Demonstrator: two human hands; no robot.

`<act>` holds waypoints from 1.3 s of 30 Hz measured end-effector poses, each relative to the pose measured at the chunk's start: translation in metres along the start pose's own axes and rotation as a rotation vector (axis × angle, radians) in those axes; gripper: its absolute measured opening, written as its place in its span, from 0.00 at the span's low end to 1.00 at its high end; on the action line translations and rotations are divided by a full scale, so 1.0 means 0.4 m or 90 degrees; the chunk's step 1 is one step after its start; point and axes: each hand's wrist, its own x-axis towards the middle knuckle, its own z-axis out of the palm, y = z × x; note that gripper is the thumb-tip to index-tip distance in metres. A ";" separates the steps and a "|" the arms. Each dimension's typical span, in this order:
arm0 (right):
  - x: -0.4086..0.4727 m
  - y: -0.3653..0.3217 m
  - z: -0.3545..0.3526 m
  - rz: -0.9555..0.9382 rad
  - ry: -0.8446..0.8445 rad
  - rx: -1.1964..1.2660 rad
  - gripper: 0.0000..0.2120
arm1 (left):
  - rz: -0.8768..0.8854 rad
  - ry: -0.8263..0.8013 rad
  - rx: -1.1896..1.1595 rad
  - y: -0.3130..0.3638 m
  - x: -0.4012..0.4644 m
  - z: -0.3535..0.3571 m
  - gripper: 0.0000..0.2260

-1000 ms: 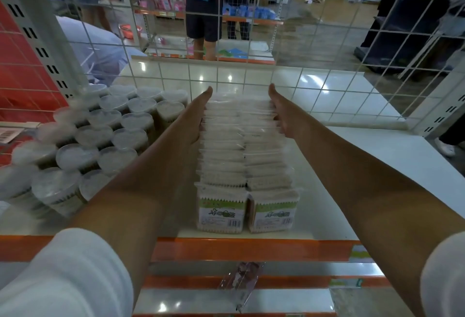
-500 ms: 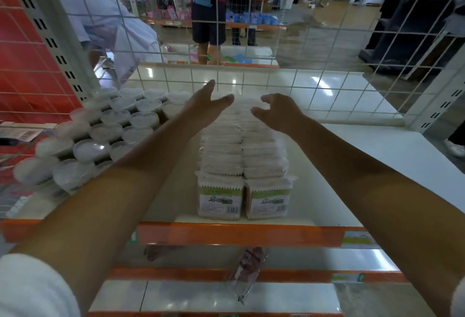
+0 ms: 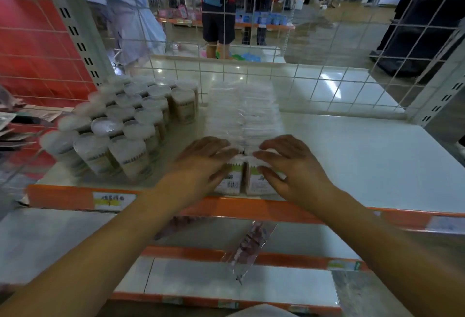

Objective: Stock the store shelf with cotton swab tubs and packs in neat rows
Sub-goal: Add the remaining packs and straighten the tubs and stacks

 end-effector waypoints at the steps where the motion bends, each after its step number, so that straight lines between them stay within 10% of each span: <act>1: -0.011 -0.004 0.013 0.004 0.001 0.001 0.14 | 0.004 0.006 -0.022 0.000 -0.003 0.014 0.17; 39: 0.006 -0.027 0.104 0.181 0.105 0.051 0.13 | -0.098 0.155 -0.019 0.028 -0.016 0.082 0.16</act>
